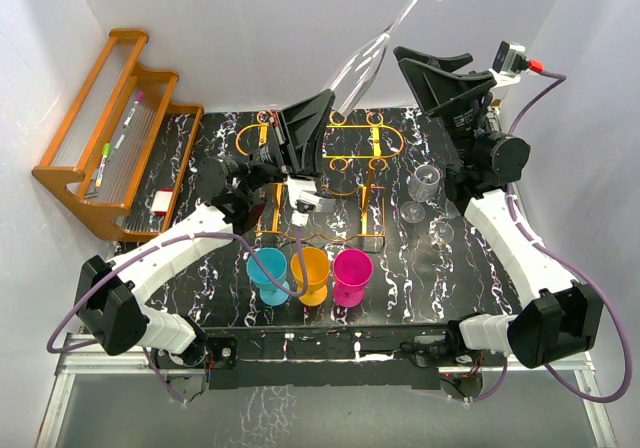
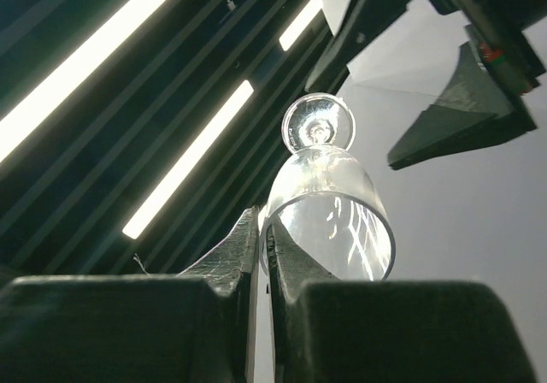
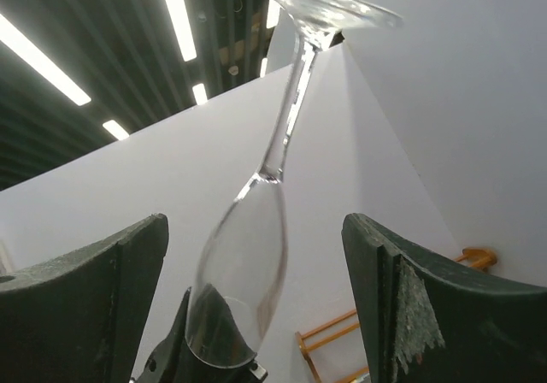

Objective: Place the wine glass upside down on the wine glass rack

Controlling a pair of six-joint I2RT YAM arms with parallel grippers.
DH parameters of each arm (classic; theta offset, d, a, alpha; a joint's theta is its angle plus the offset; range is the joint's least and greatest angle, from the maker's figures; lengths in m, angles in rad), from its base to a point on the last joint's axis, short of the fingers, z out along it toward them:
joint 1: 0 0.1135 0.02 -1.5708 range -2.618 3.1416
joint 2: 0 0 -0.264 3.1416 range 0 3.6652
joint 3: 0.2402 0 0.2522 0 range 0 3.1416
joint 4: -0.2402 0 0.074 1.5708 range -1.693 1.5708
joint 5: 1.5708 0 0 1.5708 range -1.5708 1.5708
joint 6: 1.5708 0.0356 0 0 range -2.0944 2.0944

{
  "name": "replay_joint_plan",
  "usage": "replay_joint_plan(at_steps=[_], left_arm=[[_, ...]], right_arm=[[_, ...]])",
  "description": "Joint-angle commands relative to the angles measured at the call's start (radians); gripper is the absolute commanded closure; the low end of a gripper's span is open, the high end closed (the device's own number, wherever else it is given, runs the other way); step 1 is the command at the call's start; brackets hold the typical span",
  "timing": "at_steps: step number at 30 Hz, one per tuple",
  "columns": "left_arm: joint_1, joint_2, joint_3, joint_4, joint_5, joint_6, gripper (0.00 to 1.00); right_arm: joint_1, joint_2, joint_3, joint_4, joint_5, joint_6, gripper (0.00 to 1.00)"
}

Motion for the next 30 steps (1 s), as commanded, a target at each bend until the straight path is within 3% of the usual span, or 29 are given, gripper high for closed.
replay_joint_plan(at_steps=[1,8,15,26,30], left_arm=[[-0.006,-0.027,-0.017,0.051,0.021,0.033,1.00],[-0.012,-0.018,-0.012,0.041,0.006,0.035,1.00],[-0.015,-0.018,-0.056,0.055,0.040,0.068,1.00],[-0.023,0.029,-0.023,0.068,0.029,0.080,1.00],[-0.022,0.026,-0.030,0.063,0.031,0.085,1.00]], right_arm=[[-0.008,0.011,0.066,0.084,0.016,0.039,0.13],[-0.009,0.029,0.080,0.097,0.017,0.054,0.14],[-0.008,0.035,0.066,0.114,0.065,0.061,0.21],[-0.010,0.107,0.085,0.205,0.038,0.148,0.38],[-0.009,0.116,0.083,0.212,0.039,0.156,0.50]])
